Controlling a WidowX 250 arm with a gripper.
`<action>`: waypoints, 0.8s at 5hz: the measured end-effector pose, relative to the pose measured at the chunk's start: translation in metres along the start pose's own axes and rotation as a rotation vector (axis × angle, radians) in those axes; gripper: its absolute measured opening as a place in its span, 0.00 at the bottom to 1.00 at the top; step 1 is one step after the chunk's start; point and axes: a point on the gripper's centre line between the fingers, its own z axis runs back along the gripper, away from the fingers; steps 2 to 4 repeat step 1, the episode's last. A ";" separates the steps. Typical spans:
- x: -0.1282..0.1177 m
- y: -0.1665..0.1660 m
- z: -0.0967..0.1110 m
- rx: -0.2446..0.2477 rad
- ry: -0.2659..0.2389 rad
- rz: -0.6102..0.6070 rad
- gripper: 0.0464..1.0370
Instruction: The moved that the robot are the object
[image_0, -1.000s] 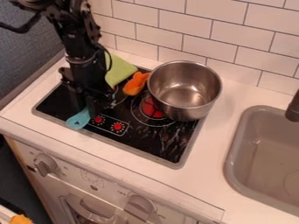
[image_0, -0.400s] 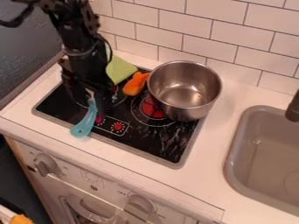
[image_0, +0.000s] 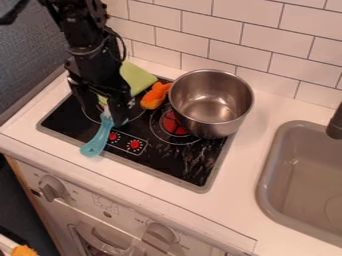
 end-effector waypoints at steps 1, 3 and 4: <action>-0.005 0.000 0.002 0.002 0.040 0.030 0.96; -0.005 0.000 0.002 0.002 0.040 0.030 0.96; -0.005 0.000 0.002 0.002 0.040 0.030 0.96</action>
